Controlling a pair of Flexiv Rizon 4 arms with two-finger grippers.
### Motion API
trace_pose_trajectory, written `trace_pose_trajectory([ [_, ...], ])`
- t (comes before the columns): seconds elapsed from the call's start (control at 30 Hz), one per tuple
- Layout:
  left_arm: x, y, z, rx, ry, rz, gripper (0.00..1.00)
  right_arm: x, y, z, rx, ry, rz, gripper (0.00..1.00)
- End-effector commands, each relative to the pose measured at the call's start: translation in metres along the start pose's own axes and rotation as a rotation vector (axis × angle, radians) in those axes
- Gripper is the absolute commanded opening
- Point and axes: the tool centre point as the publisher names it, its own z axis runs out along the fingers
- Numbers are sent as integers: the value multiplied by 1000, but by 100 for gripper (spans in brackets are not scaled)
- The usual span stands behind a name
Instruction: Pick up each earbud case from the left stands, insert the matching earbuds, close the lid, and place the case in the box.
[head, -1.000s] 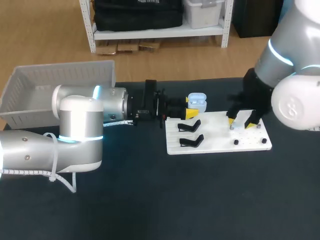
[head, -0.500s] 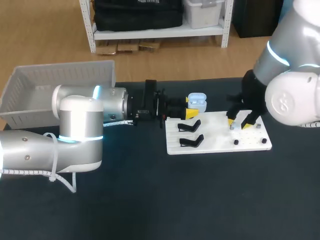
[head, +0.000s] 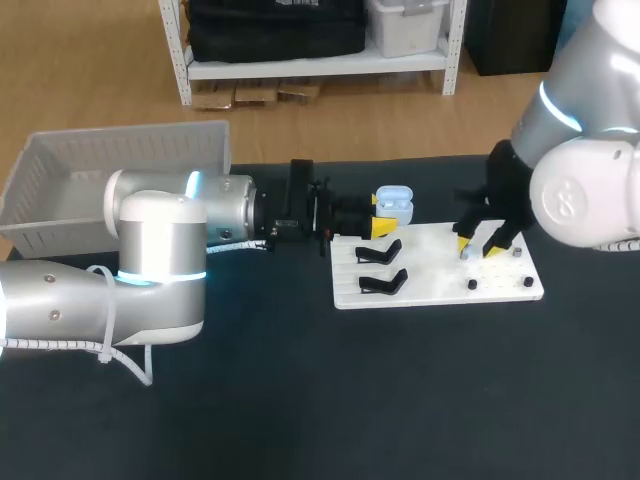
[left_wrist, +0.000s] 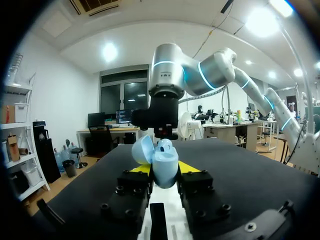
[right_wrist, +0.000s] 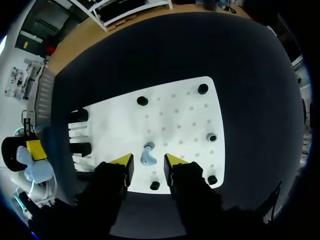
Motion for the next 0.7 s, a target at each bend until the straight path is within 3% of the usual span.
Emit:
trace_pose_trajectory([
  [0.03, 1, -2, 0, -7, -3, 4, 0, -1, 0, 2, -3, 1, 0, 37],
  [0.7, 1, -2, 0, -7, -3, 4, 0, 0, 0, 6, -4, 17, 7, 22],
])
